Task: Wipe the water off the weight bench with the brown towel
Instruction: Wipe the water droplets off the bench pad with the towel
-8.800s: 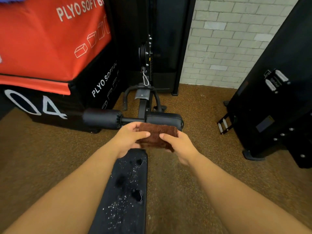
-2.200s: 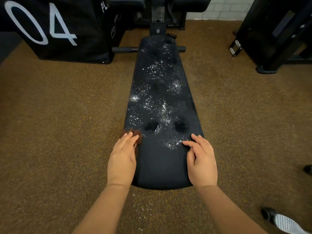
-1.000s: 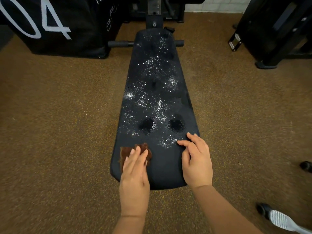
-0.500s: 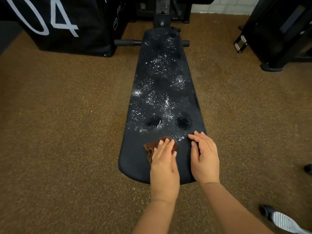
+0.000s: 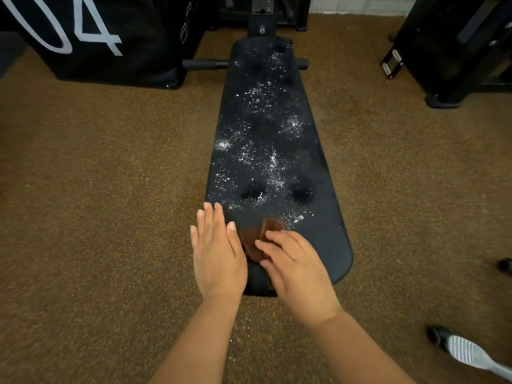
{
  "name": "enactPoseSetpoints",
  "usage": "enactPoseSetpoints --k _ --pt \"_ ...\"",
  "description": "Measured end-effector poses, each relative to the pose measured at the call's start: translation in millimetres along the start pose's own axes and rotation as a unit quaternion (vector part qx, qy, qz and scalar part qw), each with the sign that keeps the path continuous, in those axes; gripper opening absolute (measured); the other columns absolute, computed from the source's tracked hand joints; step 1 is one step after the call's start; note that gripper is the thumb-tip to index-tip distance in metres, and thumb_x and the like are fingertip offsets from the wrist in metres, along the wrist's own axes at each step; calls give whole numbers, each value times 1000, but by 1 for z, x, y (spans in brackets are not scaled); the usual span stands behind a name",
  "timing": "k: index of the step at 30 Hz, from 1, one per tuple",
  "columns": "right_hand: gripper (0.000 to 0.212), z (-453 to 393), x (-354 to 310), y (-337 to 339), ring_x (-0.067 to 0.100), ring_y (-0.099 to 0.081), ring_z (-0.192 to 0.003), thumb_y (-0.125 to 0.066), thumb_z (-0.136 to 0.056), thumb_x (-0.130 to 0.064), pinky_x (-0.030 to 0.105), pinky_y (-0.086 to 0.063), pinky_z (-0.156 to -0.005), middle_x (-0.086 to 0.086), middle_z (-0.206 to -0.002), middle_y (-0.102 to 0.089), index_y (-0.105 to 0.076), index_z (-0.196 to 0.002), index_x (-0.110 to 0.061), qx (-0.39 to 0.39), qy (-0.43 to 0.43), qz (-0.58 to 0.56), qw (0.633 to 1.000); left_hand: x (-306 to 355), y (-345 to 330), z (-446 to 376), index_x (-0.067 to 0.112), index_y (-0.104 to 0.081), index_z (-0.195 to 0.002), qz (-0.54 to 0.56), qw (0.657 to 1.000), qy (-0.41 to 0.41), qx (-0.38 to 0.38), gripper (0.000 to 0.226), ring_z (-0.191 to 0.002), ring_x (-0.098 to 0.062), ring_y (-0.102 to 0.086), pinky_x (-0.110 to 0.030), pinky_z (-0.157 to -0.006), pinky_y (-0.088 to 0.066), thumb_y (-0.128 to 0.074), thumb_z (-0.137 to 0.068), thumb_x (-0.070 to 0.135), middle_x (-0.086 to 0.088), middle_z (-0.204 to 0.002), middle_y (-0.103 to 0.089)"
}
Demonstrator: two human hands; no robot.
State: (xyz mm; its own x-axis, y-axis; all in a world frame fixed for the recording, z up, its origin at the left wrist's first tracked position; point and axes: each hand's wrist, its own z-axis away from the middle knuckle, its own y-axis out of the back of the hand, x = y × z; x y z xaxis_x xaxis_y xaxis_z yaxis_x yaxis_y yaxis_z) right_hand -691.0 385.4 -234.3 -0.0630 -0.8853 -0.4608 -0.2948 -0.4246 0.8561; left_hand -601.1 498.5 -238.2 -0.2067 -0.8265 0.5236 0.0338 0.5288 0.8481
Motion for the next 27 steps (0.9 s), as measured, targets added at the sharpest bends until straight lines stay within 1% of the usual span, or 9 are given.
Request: enactPoseSetpoints --k 4,8,10,12,15,17,19,22,27 --pt "29 1 39 19 25 -56 -105 -55 -89 -25 26 -36 -102 4 -113 -65 -71 -110 -13 71 -37 39 996 4 -7 3 11 -15 -148 -66 997 14 23 61 -144 -15 -2 -35 -117 0 -4 -94 38 -4 -156 -11" --pt "24 -27 35 8 33 -57 -98 -63 -85 -14 28 -34 -94 11 -108 -66 -71 -106 -7 139 -177 41 974 3 -11 4 11 -16 -148 -92 995 24 18 58 -144 -14 -3 -37 -117 -2 -7 -96 34 -3 -156 -11" --pt "24 -34 8 -8 30 -57 -97 -58 -86 -17 28 -35 -92 10 -107 -66 -71 -105 -9 125 -151 25 980 2 -12 3 10 -18 -147 -97 995 27 17 58 -144 -15 -6 -37 -117 -4 -9 -95 33 -3 -156 -14" --pt "29 -23 -6 -10 23 -54 -101 -51 -89 -24 26 -37 -94 5 -109 -65 -70 -107 -13 72 -88 -2 993 2 -12 4 9 -19 -147 -102 994 23 13 57 -144 -16 -7 -37 -116 -5 -11 -95 32 -4 -155 -15" --pt "30 0 18 16 19 -55 -100 -52 -89 -27 25 -41 -95 1 -109 -65 -72 -107 -15 43 -48 13 998 3 -10 5 10 -18 -147 -106 994 20 7 57 -143 -15 -7 -37 -116 -5 -11 -96 32 -4 -155 -15" --pt "27 4 42 32 22 -57 -98 -55 -89 -24 24 -38 -96 4 -107 -66 -72 -106 -12 60 -64 44 995 4 -9 4 10 -20 -147 -104 994 19 10 56 -143 -15 -8 -38 -116 -7 -11 -96 32 -3 -155 -16" --pt "21 -8 57 36 28 -58 -96 -63 -88 -17 24 -35 -94 7 -105 -66 -72 -104 -9 92 -129 66 985 4 -9 3 10 -21 -147 -101 995 20 13 56 -143 -14 -8 -37 -116 -6 -10 -96 32 -2 -155 -16" --pt "20 -37 43 13 32 -58 -91 -72 -80 -6 25 -34 -89 10 -100 -67 -73 -101 -6 133 -190 45 972 3 -12 2 11 -21 -147 -101 995 24 17 56 -143 -13 -8 -35 -116 -4 -11 -96 32 -1 -155 -16" --pt "20 -21 7 -2 19 -53 -98 -59 -85 -19 26 -41 -93 2 -101 -64 -71 -100 -14 53 -33 0 998 1 -12 2 9 -24 -146 -101 995 18 17 57 -143 -15 -11 -35 -116 -5 -12 -95 31 -2 -155 -18"
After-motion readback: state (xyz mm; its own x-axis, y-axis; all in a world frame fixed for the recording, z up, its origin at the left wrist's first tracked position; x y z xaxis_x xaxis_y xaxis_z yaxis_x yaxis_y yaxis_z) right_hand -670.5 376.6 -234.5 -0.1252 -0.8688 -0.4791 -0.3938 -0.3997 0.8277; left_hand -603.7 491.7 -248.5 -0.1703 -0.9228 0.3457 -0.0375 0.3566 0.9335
